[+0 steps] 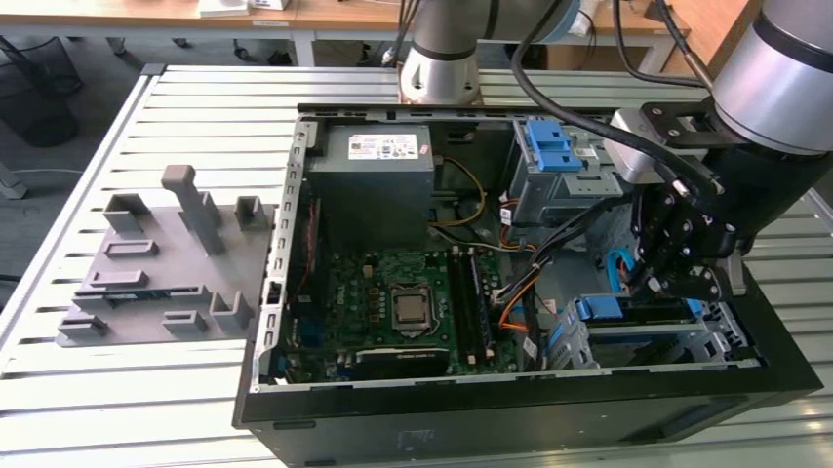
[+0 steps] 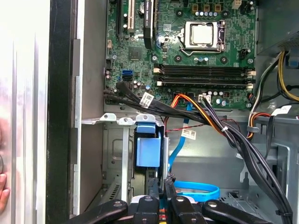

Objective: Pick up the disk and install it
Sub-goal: 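Insert the second disk wire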

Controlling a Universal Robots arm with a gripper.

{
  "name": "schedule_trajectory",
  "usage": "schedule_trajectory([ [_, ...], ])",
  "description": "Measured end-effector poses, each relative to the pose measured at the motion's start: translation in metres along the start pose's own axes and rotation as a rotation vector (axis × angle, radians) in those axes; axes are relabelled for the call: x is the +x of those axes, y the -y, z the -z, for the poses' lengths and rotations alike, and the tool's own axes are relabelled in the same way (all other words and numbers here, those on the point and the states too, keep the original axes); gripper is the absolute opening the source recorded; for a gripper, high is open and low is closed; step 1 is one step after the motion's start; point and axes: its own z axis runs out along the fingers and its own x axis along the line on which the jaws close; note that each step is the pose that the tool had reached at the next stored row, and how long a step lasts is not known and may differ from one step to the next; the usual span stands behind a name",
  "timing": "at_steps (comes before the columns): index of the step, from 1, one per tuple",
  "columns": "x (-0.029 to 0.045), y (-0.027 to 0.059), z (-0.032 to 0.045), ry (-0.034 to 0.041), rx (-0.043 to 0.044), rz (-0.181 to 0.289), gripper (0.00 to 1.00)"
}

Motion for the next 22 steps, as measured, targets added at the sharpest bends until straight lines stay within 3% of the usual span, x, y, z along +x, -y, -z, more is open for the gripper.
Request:
schedule_trajectory([
  [22,0.0024,0.0008,-0.0030,0.0003,0.0000,0.000,0.17],
])
